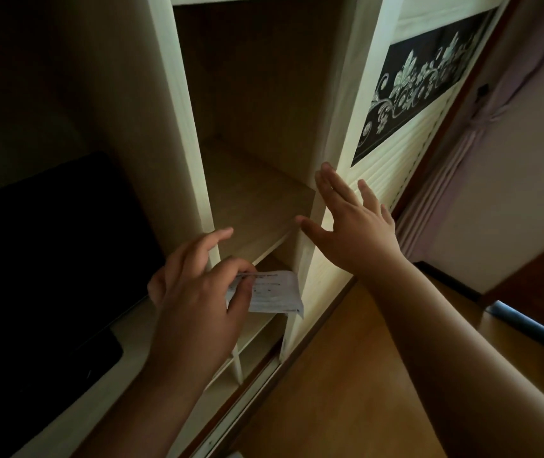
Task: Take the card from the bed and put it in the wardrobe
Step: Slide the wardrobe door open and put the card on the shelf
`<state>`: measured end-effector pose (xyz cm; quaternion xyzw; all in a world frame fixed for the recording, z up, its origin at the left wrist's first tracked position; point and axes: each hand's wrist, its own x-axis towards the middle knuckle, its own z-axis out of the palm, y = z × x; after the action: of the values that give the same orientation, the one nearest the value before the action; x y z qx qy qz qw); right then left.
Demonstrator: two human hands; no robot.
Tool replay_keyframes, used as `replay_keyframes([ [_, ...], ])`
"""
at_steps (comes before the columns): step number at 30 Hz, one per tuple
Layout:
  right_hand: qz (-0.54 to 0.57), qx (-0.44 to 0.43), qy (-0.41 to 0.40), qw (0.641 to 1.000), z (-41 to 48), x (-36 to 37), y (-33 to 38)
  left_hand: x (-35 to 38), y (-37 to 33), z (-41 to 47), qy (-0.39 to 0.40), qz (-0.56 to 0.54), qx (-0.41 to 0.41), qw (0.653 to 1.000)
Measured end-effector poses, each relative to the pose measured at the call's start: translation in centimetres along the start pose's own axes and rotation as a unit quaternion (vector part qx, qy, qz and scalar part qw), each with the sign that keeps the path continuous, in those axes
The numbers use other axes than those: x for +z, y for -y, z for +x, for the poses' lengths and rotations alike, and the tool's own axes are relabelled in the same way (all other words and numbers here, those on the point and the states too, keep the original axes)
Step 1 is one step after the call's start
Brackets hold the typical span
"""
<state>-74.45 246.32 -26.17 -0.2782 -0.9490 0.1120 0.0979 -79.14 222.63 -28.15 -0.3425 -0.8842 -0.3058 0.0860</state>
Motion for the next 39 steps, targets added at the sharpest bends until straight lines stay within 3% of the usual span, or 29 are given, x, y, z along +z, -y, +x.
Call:
replay_keyframes([
  [10, 0.028, 0.035, -0.006, 0.999, 2.7, -0.6, -1.7, 1.5, -0.3, 2.7, 0.016, 0.007, 0.022, 1.0],
  [21, 0.052, 0.015, 0.021, 0.998, 5.8, -1.6, -5.4, 3.8, -3.6, 5.3, -0.01, 0.024, -0.028, 0.999],
  [26, 0.104, -0.043, -0.051, 0.992, 4.7, -0.8, -5.8, 5.4, -4.3, 6.1, -0.016, 0.031, -0.046, 0.998],
  [29, 0.235, -0.099, 0.019, 0.967, 3.1, 0.7, -6.6, 6.5, -4.5, 6.8, -0.02, 0.033, -0.058, 0.998],
  [32, 0.322, -0.103, 0.11, 0.935, 2.1, 2.5, -8.2, 7.5, -4.7, 7.3, -0.025, 0.035, -0.07, 0.997],
  [36, 0.341, -0.088, 0.194, 0.916, 1.6, 4.3, -9.7, 8.8, -4.5, 7.4, -0.024, 0.025, -0.089, 0.995],
  [39, 0.302, -0.101, 0.175, 0.932, 1.8, 6.6, -10.2, 9.8, -4.5, 7.5, -0.008, 0.01, -0.095, 0.995],
])
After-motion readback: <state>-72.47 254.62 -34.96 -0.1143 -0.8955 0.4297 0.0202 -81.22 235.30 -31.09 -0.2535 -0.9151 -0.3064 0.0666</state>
